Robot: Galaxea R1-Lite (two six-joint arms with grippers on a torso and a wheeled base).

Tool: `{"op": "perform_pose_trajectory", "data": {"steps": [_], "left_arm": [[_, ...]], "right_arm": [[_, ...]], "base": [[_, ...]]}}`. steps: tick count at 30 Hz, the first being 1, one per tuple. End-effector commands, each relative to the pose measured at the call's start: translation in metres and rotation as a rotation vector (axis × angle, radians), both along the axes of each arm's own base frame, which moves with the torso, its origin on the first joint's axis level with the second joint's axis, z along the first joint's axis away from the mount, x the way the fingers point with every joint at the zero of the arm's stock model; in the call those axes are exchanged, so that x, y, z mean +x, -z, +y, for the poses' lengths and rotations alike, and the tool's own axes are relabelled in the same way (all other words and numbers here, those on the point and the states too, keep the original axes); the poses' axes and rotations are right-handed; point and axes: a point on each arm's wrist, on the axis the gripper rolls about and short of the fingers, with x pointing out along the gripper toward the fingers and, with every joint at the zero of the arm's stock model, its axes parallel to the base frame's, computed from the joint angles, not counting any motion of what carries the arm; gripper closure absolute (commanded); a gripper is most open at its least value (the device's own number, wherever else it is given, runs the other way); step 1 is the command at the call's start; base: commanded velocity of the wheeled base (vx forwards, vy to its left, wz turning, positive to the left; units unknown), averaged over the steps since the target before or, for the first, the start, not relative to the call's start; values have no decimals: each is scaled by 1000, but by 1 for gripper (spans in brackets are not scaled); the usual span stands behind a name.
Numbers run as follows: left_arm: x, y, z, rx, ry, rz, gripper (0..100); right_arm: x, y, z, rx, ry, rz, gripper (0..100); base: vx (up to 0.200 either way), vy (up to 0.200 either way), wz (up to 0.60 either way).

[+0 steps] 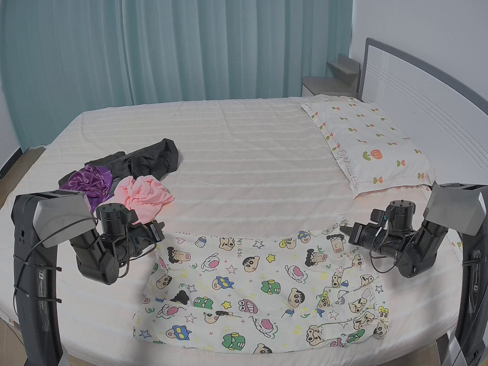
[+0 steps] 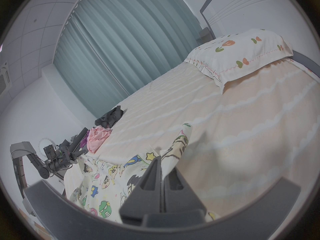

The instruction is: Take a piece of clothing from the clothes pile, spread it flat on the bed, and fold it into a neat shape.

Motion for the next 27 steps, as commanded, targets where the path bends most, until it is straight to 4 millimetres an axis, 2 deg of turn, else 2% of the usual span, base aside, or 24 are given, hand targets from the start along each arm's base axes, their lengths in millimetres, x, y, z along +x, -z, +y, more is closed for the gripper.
{"op": "perform_pose_trajectory", "data": {"steps": [1,7,10,12,13,18,20,22,27], "left_arm": [[-16,-12,3,-2,-3,-16,100],[-33,-12,8,-2,-20,-28,100],[-52,-5,10,2,-19,-3,100],[-59,-1,10,4,-17,13,100],[-70,2,10,9,-11,28,100],[-95,26,10,71,23,145,100],[-96,26,10,72,24,146,100],[-111,30,11,74,60,203,100],[-124,32,10,68,90,253,100]], "right_arm": [[-18,-11,-5,10,-15,-8,100],[-40,-8,-7,3,-20,-15,100],[-61,0,-8,-13,-30,15,100],[-66,2,-9,-29,-37,20,100],[-73,7,-10,-55,-48,27,100],[-88,21,-12,-91,-63,70,100],[-89,21,-13,-93,-62,73,100],[-100,26,-17,-129,-75,108,100],[-113,28,-18,-136,-103,153,100]], "base": [[0,0,0],[0,0,0],[0,0,0],[0,0,0],[0,0,0],[0,0,0],[0,0,0],[0,0,0],[0,0,0]]}}
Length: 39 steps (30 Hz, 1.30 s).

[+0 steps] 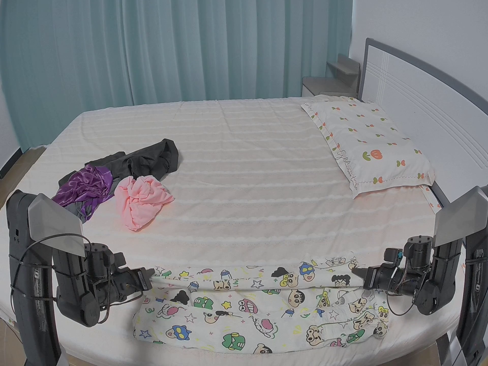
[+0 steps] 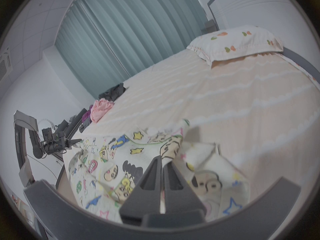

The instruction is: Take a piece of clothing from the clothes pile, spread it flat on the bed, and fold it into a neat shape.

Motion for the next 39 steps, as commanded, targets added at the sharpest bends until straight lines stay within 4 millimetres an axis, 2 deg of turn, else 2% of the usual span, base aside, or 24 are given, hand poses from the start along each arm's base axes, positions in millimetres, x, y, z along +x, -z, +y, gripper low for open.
{"op": "perform_pose_trajectory", "data": {"steps": [1,18,25,26,33,37,39], "left_arm": [[-13,4,0,0,10,48,100],[-43,5,8,23,109,130,100],[-41,11,11,36,106,134,100],[-41,11,11,36,106,135,0],[-41,11,13,31,97,140,0],[-40,7,25,4,34,131,0],[-39,-4,35,-83,-34,115,0]], "right_arm": [[-15,6,-4,-12,-17,52,100],[-34,4,-17,-52,-45,83,100],[-35,4,-18,-56,-46,83,100],[-35,4,-18,-57,-47,84,0],[-33,-10,-22,-47,-32,28,0],[-31,-25,-27,-25,-14,-28,0],[-27,-36,-26,20,10,-61,0]], "base": [[0,0,0],[0,0,0],[0,0,0],[0,0,0],[0,0,0],[0,0,0],[0,0,0]]}}
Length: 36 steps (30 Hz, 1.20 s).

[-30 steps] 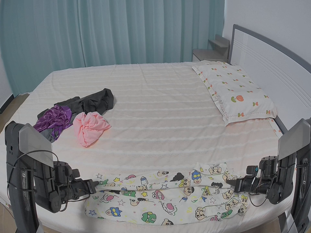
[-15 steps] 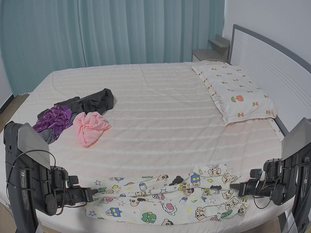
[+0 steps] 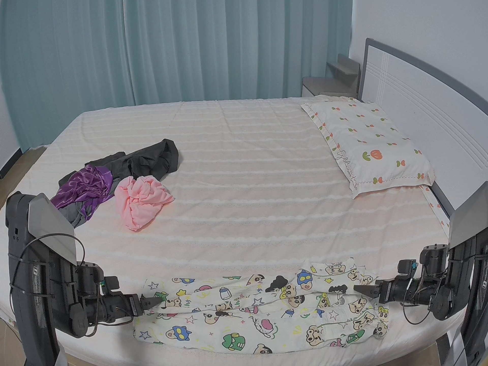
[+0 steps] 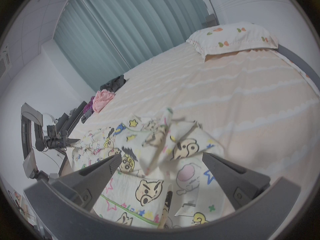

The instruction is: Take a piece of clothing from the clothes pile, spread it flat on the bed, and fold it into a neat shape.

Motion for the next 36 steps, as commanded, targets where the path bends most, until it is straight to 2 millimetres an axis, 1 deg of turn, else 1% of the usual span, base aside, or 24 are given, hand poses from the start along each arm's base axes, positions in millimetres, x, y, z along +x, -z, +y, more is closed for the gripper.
{"op": "perform_pose_trajectory", "data": {"steps": [1,4,5,7,8,13,16,19,23,31,32,36], "left_arm": [[3,-19,17,-120,-115,-45,0],[3,-31,23,-233,-184,-49,0],[3,-33,24,-248,-195,-47,0],[6,-36,27,-288,-232,-47,0],[6,-36,27,-288,-232,-47,0],[8,-35,27,-324,-238,-37,0],[9,-35,26,-333,-226,-37,0],[9,-34,26,-334,-225,-34,0],[9,-34,26,-334,-225,-34,0],[9,-34,26,-335,-223,-35,0],[9,-34,26,-335,-223,-35,0],[9,-34,26,-335,-223,-35,0]], "right_arm": [[9,-26,-1,60,36,-106,0],[20,-28,2,81,38,-133,0],[22,-27,3,82,36,-135,0],[28,-20,9,83,19,-127,0],[28,-20,9,83,19,-127,0],[41,1,24,80,-26,-100,0],[53,8,26,79,-28,-101,0],[58,12,24,76,-18,-72,0],[58,13,24,75,-18,-60,0],[50,15,30,66,-43,-33,0],[49,15,32,65,-48,-32,100],[46,20,31,55,-52,-6,100]], "base": [[0,0,0],[0,0,0],[0,0,0],[0,0,0],[0,0,0],[0,0,0],[0,0,0],[0,0,0],[0,0,0],[0,0,0],[0,0,0],[0,0,0]]}}
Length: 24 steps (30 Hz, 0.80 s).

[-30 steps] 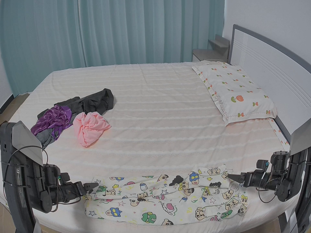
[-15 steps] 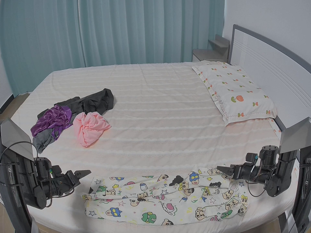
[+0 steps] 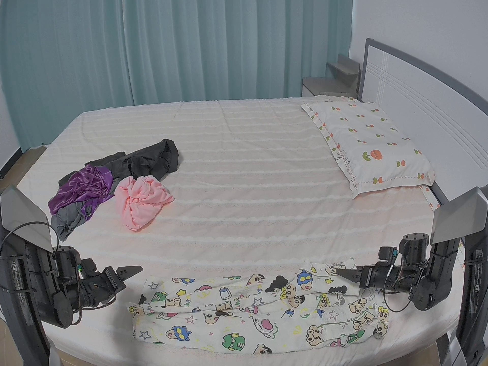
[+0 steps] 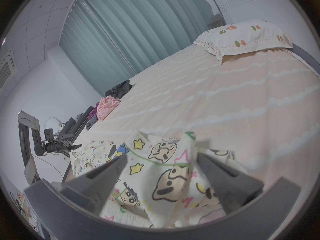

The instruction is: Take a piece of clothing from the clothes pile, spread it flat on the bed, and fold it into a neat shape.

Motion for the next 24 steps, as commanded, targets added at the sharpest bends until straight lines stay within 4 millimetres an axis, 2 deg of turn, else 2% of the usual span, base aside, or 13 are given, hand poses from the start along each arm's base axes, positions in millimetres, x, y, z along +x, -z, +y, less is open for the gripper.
{"op": "perform_pose_trajectory", "data": {"steps": [1,8,15,17,19,20,24], "left_arm": [[1,-1,0,2,0,-15,0],[1,-1,0,2,0,-15,0],[1,-1,0,4,-1,-16,0],[1,-1,0,3,1,-16,0],[1,-1,0,4,-1,-16,0],[1,-1,0,3,1,-16,0],[1,-1,0,5,1,-17,0]], "right_arm": [[-4,4,-1,-10,-5,21,100],[-18,3,-9,-60,-15,25,100],[-34,-16,-14,-62,-19,1,100],[-44,-26,-14,-54,-30,-24,100],[-46,-27,-14,-52,-33,-27,100],[-54,-32,-14,-53,-41,-32,100],[-65,-29,-17,-91,-61,-13,100]], "base": [[0,0,0],[0,0,0],[0,0,0],[0,0,0],[0,0,0],[0,0,0],[0,0,0]]}}
